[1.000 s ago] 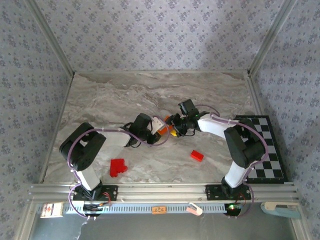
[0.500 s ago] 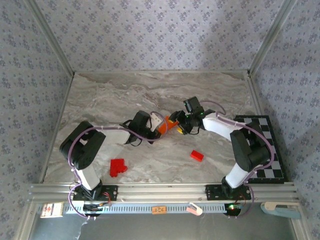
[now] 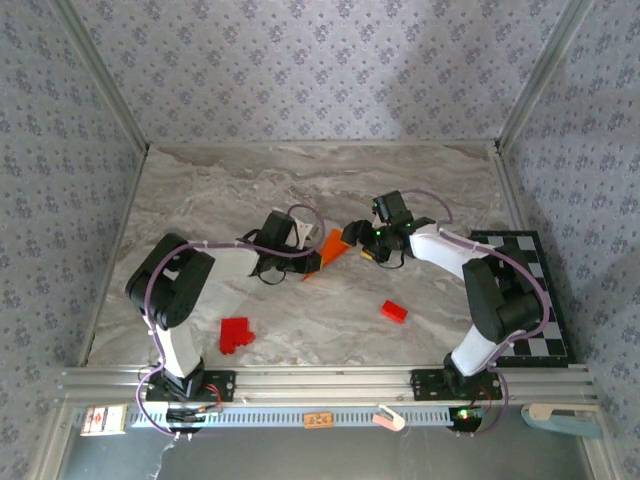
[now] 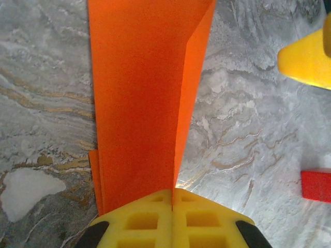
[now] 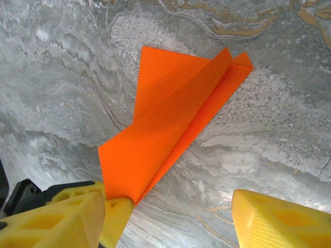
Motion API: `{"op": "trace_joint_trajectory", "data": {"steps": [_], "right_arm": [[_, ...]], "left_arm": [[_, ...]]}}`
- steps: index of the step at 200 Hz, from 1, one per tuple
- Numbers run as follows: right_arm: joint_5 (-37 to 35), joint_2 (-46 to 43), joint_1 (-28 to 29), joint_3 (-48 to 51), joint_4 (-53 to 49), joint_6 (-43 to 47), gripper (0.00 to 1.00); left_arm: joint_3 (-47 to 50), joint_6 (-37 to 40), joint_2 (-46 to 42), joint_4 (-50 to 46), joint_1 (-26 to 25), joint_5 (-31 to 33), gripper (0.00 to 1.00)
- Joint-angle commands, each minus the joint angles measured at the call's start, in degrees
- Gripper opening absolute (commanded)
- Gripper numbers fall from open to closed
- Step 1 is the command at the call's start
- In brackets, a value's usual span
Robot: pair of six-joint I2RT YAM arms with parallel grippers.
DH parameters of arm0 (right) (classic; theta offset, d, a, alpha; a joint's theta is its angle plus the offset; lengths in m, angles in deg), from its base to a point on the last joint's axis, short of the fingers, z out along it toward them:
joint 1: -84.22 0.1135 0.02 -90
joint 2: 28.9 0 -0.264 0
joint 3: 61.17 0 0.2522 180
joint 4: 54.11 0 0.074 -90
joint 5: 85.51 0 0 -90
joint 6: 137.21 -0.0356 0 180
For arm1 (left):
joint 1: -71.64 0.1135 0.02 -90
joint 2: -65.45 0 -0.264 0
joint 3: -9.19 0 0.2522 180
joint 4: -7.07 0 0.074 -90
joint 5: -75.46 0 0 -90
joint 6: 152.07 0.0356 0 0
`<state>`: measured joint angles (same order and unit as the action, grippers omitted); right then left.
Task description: Fold a paper plane with a square sheet of paper (pick it up from the middle)
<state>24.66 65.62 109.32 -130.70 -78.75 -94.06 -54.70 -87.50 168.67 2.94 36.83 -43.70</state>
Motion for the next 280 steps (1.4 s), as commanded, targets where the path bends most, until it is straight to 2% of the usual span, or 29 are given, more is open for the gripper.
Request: {"op": "trace_joint_trajectory", "data": {"steps": [1, 52, 140, 280], "right_arm": [[0.2, 1.5, -0.1, -1.2, 0.3, 6.5, 0.68], [2.1, 5.4, 0.8, -3.8, -0.4, 10.4, 0.67], [1.3, 11.4, 2.5, -9.6, -4.6, 14.7, 0.68], [-0.3, 17.9, 2.9, -15.2, -9.4, 12.2, 0.67]], "left_arm": [[-1.4, -7.4, 1.0, 2.2, 0.9, -4.3, 0.0], [-1.6, -14.3, 2.9, 4.6, 2.5, -8.1, 0.0], [-2.9, -19.0, 5.0, 5.3, 3.2, -11.9, 0.0], [-2.2, -26.3, 8.1, 8.9, 4.5, -13.5, 0.0]]}}
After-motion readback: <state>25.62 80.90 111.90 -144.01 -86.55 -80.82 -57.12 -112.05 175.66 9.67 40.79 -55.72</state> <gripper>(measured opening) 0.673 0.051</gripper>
